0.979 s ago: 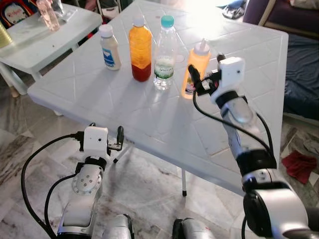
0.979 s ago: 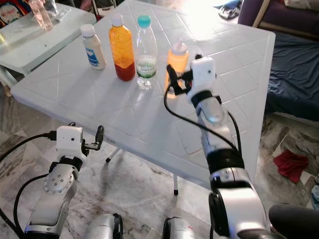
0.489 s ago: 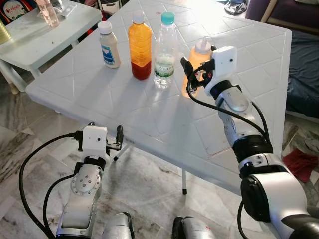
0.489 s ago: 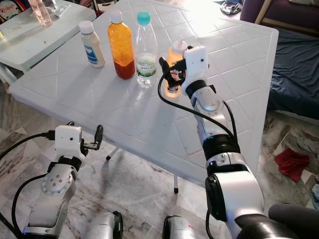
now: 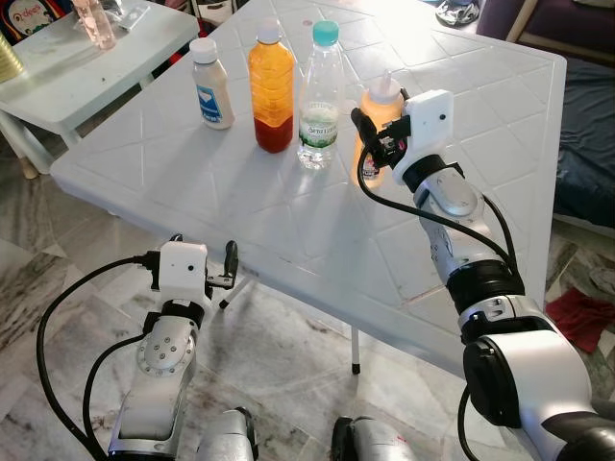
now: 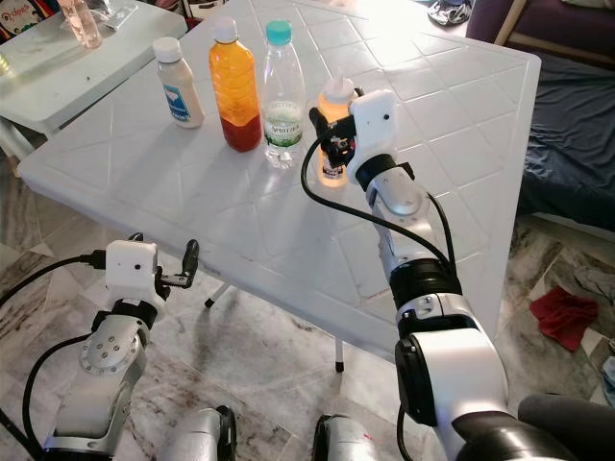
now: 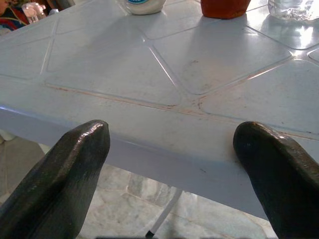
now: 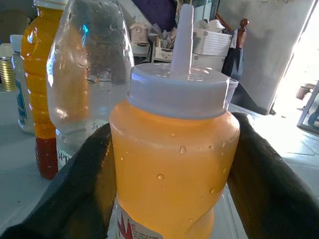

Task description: Restocking fridge

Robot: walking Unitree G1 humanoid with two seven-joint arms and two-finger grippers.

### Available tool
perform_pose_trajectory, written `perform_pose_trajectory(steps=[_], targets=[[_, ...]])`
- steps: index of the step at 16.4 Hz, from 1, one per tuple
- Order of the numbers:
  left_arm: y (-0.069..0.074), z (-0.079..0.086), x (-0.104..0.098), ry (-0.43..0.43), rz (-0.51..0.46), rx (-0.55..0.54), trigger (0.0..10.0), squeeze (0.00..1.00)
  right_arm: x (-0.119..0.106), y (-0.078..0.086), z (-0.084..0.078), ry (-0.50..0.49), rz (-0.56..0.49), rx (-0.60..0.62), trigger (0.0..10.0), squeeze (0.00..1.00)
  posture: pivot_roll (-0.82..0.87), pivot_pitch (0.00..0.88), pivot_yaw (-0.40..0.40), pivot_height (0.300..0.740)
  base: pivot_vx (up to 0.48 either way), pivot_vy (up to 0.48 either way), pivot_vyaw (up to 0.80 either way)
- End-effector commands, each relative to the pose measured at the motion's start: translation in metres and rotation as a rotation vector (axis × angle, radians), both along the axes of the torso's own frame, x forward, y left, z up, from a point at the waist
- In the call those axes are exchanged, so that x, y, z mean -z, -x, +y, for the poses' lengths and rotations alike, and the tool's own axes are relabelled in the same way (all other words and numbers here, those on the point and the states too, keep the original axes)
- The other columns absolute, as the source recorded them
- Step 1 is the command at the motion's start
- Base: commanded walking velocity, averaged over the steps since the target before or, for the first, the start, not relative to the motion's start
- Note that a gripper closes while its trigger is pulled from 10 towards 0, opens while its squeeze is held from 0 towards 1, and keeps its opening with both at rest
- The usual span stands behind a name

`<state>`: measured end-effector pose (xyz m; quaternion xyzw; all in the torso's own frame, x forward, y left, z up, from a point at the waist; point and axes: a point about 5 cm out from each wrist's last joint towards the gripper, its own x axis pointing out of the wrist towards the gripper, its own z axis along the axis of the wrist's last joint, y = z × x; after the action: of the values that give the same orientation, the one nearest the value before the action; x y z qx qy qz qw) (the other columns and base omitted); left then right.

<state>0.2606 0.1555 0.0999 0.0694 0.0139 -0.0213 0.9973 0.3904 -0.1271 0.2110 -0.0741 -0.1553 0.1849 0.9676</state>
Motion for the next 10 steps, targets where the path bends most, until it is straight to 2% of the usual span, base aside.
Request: perform_pose_trajectory(steps=[1,2,3,7,8,9,10], targets=[[0.001,0.001,0.011,-0.016,0.064,-0.005,10.0,0.00,0.005,0.003,-0.002,0.022,0.003,0.002,1.4,0.00,0.15,0.184,-0.002,0.740,0.000,0.000,0.00],[0.001,0.001,0.011,-0.020,0.068,-0.004,10.0,0.00,0.006,0.005,-0.001,0.038,0.001,-0.008,10.0,0.00,0.14,0.186,-0.004,0.740,0.000,0.000,0.00],[0.001,0.001,0.011,-0.017,0.069,-0.010,10.0,0.00,0.008,0.007,0.000,0.037,0.004,-0.018,10.0,0.00,0.14,0.187,-0.005,0.740,0.000,0.000,0.00],[0.001,0.002,0.015,-0.013,0.079,-0.030,10.0,0.00,0.028,0.035,0.002,0.001,0.056,-0.050,10.0,0.00,0.11,0.177,-0.012,0.740,0.000,0.000,0.00],[-0.001,-0.002,0.017,-0.008,0.079,-0.019,10.0,0.00,0.032,0.048,0.007,-0.001,0.055,-0.081,0.0,0.00,0.10,0.155,-0.030,0.740,0.000,0.000,0.00],[-0.006,-0.005,0.016,-0.010,0.065,-0.016,10.0,0.00,0.034,0.057,0.011,-0.010,0.058,-0.093,10.0,0.00,0.09,0.141,-0.043,0.740,0.000,0.000,0.00],[-0.008,-0.005,0.016,-0.007,0.064,-0.030,10.0,0.00,0.034,0.061,0.011,-0.024,0.070,-0.096,10.0,0.00,0.09,0.133,-0.051,0.740,0.000,0.000,0.00]])
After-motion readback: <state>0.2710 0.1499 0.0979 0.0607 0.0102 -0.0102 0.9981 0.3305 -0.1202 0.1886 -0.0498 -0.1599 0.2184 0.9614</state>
